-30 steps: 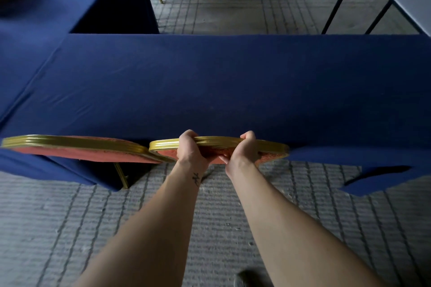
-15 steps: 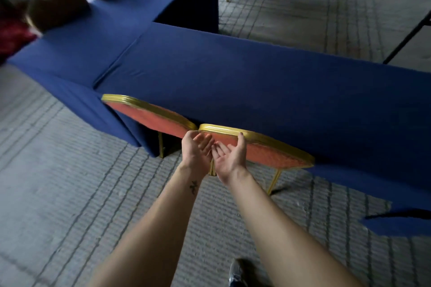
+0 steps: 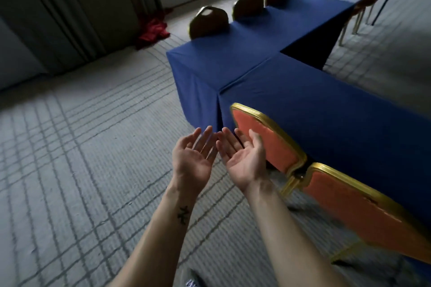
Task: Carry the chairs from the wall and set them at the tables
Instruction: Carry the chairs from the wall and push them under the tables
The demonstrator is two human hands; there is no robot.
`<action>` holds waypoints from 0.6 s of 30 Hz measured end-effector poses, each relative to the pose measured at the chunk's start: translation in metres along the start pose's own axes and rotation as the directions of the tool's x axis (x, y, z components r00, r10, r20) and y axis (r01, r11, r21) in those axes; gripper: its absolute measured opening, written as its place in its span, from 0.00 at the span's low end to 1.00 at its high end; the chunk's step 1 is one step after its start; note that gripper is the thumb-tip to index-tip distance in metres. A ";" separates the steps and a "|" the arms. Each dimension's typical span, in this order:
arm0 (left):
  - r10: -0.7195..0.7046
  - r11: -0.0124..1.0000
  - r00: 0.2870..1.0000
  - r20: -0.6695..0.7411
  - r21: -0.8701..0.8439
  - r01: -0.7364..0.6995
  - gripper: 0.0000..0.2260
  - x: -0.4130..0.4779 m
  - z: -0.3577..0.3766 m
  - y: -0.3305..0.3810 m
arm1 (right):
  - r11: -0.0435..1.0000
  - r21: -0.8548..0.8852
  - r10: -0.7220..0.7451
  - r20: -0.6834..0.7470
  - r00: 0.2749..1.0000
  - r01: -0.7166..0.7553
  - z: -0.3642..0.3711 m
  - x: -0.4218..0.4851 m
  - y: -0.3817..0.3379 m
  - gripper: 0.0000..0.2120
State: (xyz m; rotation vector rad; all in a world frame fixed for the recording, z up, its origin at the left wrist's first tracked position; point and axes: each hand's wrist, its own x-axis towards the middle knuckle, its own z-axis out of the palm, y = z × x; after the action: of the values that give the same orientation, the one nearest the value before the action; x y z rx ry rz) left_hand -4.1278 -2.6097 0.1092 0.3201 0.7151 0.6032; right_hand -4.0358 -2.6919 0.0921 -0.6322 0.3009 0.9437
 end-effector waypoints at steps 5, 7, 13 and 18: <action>0.127 0.985 0.991 0.028 -0.120 -0.123 0.16 -0.012 -0.042 0.113 | 0.997 -0.062 0.043 0.108 0.993 -0.036 0.083 0.009 0.074 0.22; 0.178 0.976 0.983 0.046 -0.139 -0.170 0.16 -0.015 -0.055 0.153 | 0.994 -0.107 0.052 0.141 0.989 -0.037 0.113 0.012 0.103 0.21; 0.266 0.956 0.961 0.078 -0.152 -0.252 0.20 -0.006 -0.076 0.247 | 0.980 -0.187 0.106 0.201 0.974 -0.068 0.187 0.033 0.167 0.24; 0.271 0.952 0.960 0.077 -0.167 -0.255 0.24 0.038 -0.080 0.297 | 0.972 -0.218 0.137 0.216 0.967 -0.089 0.231 0.083 0.199 0.25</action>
State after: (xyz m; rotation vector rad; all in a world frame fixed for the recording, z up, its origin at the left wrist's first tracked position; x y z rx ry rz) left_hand -4.2808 -2.3472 0.1716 0.3009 0.5290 0.8862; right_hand -4.1602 -2.4092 0.1574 -0.6931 0.0316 1.1582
